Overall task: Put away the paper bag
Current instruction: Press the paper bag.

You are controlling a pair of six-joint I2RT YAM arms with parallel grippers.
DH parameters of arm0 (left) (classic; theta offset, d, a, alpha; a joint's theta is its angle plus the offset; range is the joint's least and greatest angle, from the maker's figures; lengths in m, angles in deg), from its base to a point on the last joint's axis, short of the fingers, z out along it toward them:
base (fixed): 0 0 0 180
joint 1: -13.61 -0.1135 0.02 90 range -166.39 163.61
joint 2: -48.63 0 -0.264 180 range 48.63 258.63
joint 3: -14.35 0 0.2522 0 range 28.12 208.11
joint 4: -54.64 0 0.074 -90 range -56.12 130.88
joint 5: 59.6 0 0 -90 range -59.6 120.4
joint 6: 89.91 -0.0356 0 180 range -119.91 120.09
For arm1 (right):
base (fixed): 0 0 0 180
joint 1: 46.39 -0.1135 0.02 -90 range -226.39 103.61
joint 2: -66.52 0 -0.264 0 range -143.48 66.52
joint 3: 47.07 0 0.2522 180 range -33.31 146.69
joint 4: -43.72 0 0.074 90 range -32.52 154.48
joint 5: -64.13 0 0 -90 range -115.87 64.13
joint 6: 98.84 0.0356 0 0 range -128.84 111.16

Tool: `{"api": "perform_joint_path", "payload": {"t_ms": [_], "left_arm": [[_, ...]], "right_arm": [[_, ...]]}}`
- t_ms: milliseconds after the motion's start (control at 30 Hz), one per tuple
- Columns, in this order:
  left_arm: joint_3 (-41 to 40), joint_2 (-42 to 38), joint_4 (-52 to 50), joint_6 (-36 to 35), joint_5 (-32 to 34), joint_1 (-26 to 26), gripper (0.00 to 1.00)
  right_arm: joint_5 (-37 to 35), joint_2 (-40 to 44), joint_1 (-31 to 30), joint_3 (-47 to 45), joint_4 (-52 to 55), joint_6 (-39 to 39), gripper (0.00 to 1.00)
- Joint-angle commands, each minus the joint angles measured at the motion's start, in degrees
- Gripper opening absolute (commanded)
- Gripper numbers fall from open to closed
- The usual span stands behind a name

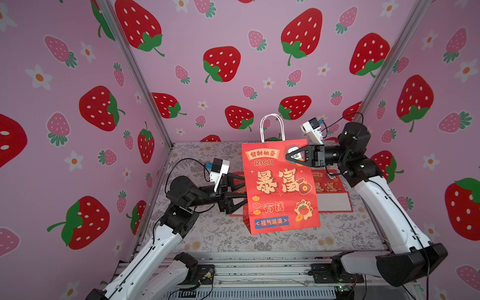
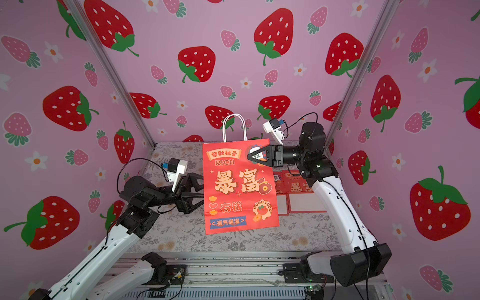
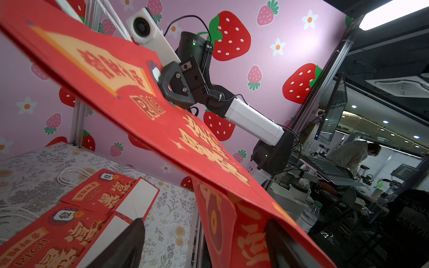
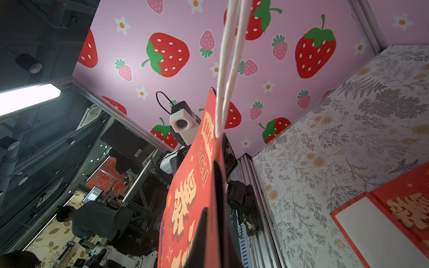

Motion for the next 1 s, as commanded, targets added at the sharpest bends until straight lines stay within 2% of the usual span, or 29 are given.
{"api": "perform_joint_path", "payload": {"t_ms": [0, 133, 200, 400, 633, 767, 900, 967], "left_arm": [[-1.66, -2.11, 0.80, 0.97, 1.96, -3.22, 0.82], [-4.35, -2.69, 7.63, 8.63, 2.23, -9.43, 0.87], [-5.02, -3.17, 8.43, 10.24, 2.54, -11.42, 0.90], [-4.53, -2.66, 10.67, 11.91, -1.85, -11.10, 1.00], [0.01, -0.45, -1.27, 1.89, 0.35, -4.28, 0.99], [1.63, 2.16, -1.70, 1.02, 1.00, -1.79, 1.00], [3.47, 3.94, -7.94, -3.33, 0.50, 0.20, 0.92], [4.13, 4.54, -11.97, -6.01, 0.99, 0.33, 0.85]], "right_arm": [[-0.51, 1.75, -0.28, -0.29, 1.00, -2.18, 0.00], [-0.86, 2.48, -0.26, -0.40, 1.00, -2.17, 0.00], [-1.10, 2.75, -0.26, -0.42, 0.95, -2.16, 0.00], [-1.43, 3.28, -0.26, -0.12, 0.78, -1.94, 0.00], [-1.48, 3.23, -1.25, -0.92, -2.00, 0.04, 0.00], [-1.79, 3.00, -2.28, -0.90, -1.67, -0.29, 0.00], [-3.20, 3.61, -2.35, -0.73, -1.11, -0.92, 0.00], [-3.91, 3.96, -2.37, -0.55, -1.08, -1.07, 0.00]]}}
